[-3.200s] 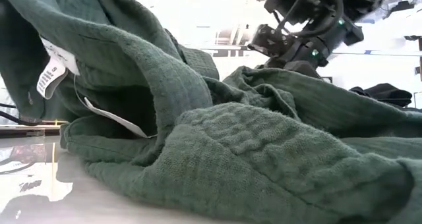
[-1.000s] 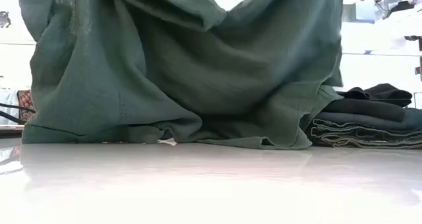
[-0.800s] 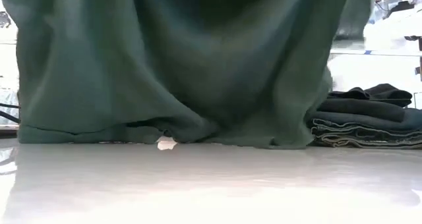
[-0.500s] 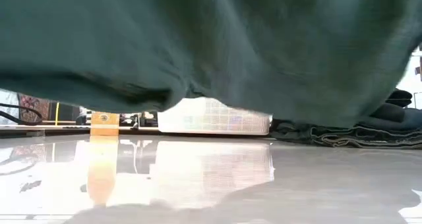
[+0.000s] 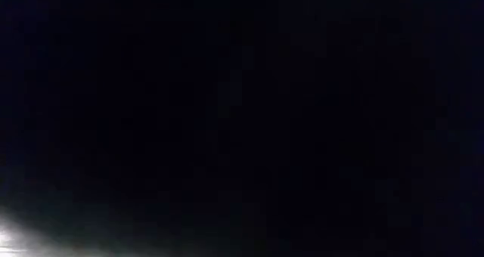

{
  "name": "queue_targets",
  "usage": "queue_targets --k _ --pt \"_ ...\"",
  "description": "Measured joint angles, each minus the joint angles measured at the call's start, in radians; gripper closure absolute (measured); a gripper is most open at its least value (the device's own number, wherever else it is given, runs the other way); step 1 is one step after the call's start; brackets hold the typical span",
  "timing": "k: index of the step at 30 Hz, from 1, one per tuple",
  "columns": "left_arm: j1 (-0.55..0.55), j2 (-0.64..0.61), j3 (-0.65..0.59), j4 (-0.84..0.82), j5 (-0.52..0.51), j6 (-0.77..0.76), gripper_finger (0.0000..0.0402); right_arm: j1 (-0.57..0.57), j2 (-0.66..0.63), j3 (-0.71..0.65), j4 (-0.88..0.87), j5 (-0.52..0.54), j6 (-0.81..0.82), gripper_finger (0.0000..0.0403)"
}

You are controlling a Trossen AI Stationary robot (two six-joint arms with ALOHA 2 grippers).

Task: Fold laundry
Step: Fold the green polo shirt

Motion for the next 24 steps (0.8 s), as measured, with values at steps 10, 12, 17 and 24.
queue_targets --k 10,12,17,24 --pt "0.157 0.000 -0.130 -0.946 -0.062 -1.070 0.0401 -0.360 0.018 -0.357 -0.077 -0.141 0.101 0.0393" --pt "0.176 -0.006 -0.202 -1.013 -0.026 -1.202 0.0401 -0.395 0.010 -0.416 -0.051 -0.248 0.116 0.0393" --pt "0.214 -0.061 -0.407 -1.017 0.095 -1.388 0.0401 -0.366 0.008 -0.486 -0.047 -0.405 0.201 0.0393" --pt "0.204 -0.161 -0.713 -0.861 0.200 -1.530 0.0401 -0.149 0.019 -0.641 0.079 -0.438 0.392 0.0394"
